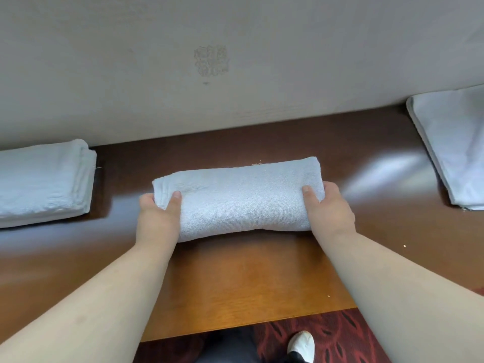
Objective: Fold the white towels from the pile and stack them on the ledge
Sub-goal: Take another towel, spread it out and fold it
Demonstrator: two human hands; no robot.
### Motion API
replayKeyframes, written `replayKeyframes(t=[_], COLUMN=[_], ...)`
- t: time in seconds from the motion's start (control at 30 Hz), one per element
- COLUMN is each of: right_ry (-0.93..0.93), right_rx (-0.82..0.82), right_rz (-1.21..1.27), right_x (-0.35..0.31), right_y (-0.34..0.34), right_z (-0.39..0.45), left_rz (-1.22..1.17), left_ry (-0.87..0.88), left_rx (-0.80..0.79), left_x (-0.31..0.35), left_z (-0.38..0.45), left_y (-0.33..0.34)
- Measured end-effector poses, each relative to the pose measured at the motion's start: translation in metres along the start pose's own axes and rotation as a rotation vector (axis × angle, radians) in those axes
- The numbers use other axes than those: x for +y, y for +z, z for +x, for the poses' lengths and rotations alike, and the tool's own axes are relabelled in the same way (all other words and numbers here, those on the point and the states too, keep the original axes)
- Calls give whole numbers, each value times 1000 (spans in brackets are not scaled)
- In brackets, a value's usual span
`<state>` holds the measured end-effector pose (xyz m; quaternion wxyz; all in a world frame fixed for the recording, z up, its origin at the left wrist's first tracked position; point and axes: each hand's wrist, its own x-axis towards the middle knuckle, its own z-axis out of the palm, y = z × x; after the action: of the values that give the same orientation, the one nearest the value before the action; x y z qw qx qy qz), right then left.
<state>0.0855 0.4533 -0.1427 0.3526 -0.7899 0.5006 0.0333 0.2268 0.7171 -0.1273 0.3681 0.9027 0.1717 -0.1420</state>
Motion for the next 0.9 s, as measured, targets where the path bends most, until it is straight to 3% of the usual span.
replayKeyframes(t=[0.1, 0.17, 0.2, 0.27, 0.3, 0.4, 0.6, 0.8, 0.9], right_ry=[-17, -236, -400, -664, -723, -672, -599, -485, -456], right_rx=[66, 164, 185, 102, 21, -152, -169, -124, -157], right_rz=[0, -58, -136, -335, -426, -625, -731, -682, -576], right_x=[-9, -25, -35, -56, -63, -59, -51, -30, -23], right_y=[-6, -10, -8, 1, 9, 27, 29, 9, 7], right_z=[0, -7, -11, -20, -22, -22, -15, -1, 2], left_rz=[172, 267, 342, 500, 605, 890, 979, 968, 926], left_ry=[90, 397, 608, 999, 1081, 935, 963, 909, 778], left_rx=[115, 229, 218, 51, -74, -326, -357, -359, -294], left_x=[3, 17, 28, 38, 40, 29, 20, 14, 9], left_z=[-3, -18, -29, -47, -52, -44, -25, 4, 19], left_y=[-2, 0, 5, 26, 35, 48, 41, 20, 16])
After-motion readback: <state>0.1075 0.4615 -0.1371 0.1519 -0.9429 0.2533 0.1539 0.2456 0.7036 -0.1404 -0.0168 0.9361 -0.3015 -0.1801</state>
